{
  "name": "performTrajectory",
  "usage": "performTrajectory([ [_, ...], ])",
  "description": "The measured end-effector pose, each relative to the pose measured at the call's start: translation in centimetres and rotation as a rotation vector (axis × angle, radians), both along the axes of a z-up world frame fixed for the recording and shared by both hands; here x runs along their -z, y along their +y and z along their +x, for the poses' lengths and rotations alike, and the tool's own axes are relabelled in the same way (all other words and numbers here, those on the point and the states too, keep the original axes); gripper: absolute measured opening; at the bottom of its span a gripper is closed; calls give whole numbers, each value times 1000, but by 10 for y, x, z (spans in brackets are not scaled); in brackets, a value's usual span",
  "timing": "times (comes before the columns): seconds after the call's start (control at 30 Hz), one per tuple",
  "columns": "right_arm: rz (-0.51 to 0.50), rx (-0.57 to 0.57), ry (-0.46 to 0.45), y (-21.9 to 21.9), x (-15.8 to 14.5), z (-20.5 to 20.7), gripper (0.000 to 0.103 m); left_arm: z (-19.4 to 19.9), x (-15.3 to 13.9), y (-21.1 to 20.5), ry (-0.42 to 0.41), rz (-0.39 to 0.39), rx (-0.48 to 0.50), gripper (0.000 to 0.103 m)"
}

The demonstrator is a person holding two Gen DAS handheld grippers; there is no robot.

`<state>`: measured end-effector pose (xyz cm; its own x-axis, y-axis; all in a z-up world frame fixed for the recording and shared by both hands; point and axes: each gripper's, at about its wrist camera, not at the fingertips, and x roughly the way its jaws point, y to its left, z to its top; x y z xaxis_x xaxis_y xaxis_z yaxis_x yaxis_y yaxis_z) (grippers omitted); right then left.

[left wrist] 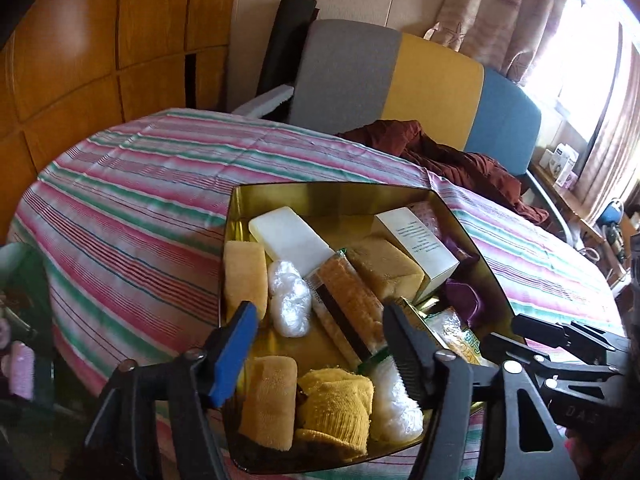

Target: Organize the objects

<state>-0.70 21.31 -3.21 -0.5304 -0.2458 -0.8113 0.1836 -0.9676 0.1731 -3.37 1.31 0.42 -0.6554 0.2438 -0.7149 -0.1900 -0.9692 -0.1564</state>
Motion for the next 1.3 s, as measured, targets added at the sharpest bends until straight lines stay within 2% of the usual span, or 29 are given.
performTrajectory([
  [0.13, 29, 10, 21, -4, -1, 7, 68, 6, -6, 3, 34, -36, -20, 88],
  [0.23, 53, 17, 40, -7, -2, 12, 72, 11, -10, 4, 51, -51, -34, 97],
  [0.33, 75, 28, 62, -8, -3, 17, 72, 16, -13, 6, 69, -62, -38, 103],
  [0.6, 136, 105, 156, -1, -16, 34, 73, 31, -21, 16, 111, -115, -35, 103],
  [0.67, 168, 141, 185, 1, -19, 38, 79, 34, -24, 18, 122, -116, -36, 103],
  [0.77, 206, 206, 220, 7, -24, 41, 81, 40, -26, 19, 133, -106, -45, 103],
  [0.93, 213, 243, 209, 13, -24, 35, 81, 51, -28, 20, 151, -100, -54, 103],
  [1.1, 220, 232, 211, 10, -22, 40, 81, 51, -25, 19, 118, -81, -57, 103],
  [1.3, 221, 236, 227, 7, -23, 43, 81, 55, -24, 21, 128, -89, -54, 103],
])
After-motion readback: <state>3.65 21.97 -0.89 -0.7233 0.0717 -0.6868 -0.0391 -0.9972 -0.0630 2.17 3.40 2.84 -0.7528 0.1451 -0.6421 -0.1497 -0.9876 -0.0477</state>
